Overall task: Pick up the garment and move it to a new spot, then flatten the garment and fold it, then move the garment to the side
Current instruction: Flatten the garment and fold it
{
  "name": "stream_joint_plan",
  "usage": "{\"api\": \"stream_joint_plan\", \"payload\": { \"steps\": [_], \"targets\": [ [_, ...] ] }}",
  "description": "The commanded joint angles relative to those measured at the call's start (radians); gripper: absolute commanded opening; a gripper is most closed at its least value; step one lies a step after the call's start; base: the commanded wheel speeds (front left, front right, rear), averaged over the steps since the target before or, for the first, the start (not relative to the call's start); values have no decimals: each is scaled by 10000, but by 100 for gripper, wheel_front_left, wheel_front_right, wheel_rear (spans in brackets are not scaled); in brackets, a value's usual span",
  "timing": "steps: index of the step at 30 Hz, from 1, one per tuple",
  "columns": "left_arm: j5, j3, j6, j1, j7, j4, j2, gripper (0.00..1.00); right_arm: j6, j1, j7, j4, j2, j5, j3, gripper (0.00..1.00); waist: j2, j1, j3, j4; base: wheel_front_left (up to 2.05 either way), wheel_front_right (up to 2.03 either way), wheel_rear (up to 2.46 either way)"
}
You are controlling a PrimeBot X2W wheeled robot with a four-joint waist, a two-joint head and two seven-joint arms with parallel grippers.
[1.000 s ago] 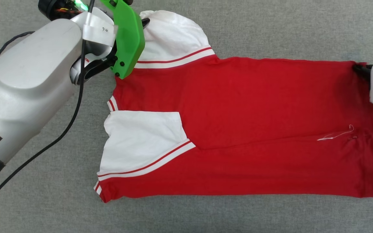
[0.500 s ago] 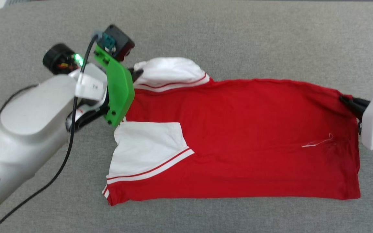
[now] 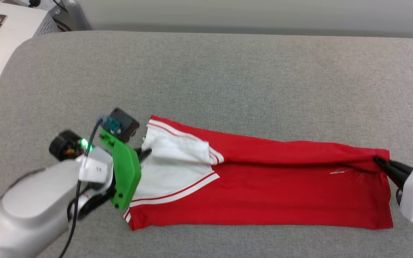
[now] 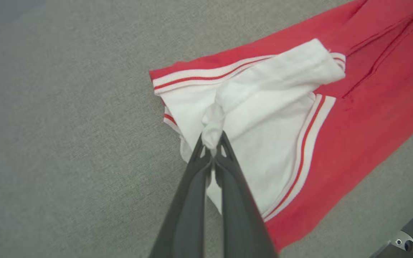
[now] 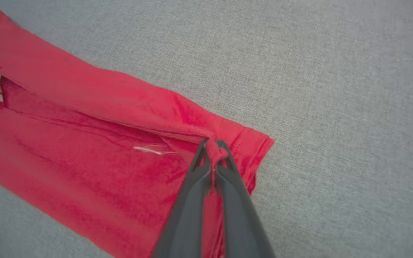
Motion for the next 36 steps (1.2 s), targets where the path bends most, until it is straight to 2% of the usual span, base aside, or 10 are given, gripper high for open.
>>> {"api": "stream_joint_plan", "payload": {
  "steps": [1, 7, 16, 17, 18, 19, 20, 25, 29, 36],
  "targets": [
    [-183, 3, 149, 461, -81, -127, 76, 0, -4, 351, -74, -56, 53, 33, -125, 0, 0, 1, -90, 23, 0, 0, 0],
    [-477, 6, 453, 1511, -384, -182, 225, 0, -4, 1429, -59, -338, 349, 21, -605, 0, 0, 1, 4, -73, 0, 0, 0],
    [-633, 3, 398, 2281, -768, 571, -27, 0, -4, 2169, 303, -388, 883, 43, -847, 0, 0, 1, 196, -173, 0, 0, 0],
    [-584, 32, 439, 2317, -944, 653, -73, 25, -4, 2195, 270, -433, 944, 54, -902, 0, 0, 1, 156, -184, 0, 0, 0],
    [-556, 86, 485, 2362, -1154, 691, -117, 99, -4, 2226, 253, -481, 969, 59, -953, 0, 0, 1, 101, -187, 0, 0, 0],
    [-531, 167, 570, 2442, -1444, 724, -160, 100, -4, 2275, 202, -560, 978, 71, -1051, 63, 0, 1, 11, -189, 0, 0, 0],
    [-463, 200, 644, 2499, -1657, 718, -173, 100, -4, 2321, 130, -641, 974, 90, -1155, 100, 0, 1, -62, -188, 0, 0, 0],
    [132, 531, 1487, 2825, -3215, 546, -69, 100, -4, 2741, 102, -1367, 863, 757, -1913, 100, 0, 1, -509, -160, 0, 0, 0],
    [272, 1032, 2180, 3085, -4393, 351, -8, 100, -4, 2764, 397, -1846, 432, 1170, -2555, 100, 0, 1, -643, -141, 0, 0, 0],
    [1098, 2105, 3465, 3385, -5034, -179, -204, 100, -4, 2587, 1845, -1479, -241, 1729, -3363, 100, 0, 1, -637, 67, 0, 0, 0]
  ]
}}
